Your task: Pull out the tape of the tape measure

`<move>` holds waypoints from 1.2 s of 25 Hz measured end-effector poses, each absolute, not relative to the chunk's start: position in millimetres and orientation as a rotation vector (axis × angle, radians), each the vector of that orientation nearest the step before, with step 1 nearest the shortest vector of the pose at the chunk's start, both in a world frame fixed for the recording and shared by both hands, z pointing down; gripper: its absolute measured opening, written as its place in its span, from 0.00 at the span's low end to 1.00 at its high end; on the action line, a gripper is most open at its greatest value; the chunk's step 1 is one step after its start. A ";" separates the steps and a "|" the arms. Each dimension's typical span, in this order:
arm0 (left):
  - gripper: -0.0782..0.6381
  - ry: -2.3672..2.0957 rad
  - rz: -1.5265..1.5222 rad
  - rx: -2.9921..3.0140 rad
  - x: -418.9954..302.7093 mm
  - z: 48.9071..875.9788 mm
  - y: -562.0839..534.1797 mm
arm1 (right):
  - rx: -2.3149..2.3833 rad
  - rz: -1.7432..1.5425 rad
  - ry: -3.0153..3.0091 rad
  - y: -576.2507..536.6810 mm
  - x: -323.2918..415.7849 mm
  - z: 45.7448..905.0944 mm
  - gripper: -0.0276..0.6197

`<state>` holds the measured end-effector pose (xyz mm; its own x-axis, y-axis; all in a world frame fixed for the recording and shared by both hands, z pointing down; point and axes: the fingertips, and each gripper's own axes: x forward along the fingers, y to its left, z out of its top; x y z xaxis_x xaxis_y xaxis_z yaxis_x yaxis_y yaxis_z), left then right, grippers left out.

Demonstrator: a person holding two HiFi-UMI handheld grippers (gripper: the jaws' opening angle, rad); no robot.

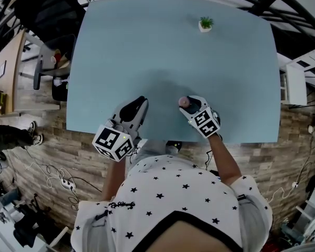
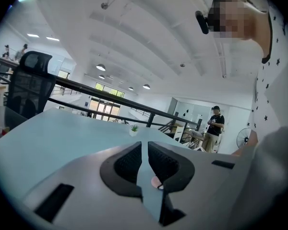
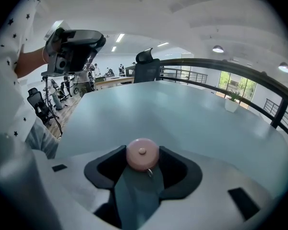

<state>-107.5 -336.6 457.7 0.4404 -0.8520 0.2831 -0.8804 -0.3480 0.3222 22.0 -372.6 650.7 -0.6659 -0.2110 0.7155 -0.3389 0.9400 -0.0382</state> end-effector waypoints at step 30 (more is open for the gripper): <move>0.28 -1.166 -0.031 2.324 -30.3 439.6 -309.2 | 0.664 -0.147 -2.641 -333.0 45.3 482.5 0.37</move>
<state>-30.3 -309.2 439.6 0.6264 -0.7503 0.2113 -0.7380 -0.4836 0.4706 45.3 -333.0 482.5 -0.8016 -0.4734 0.3651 -0.4298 0.8808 0.1984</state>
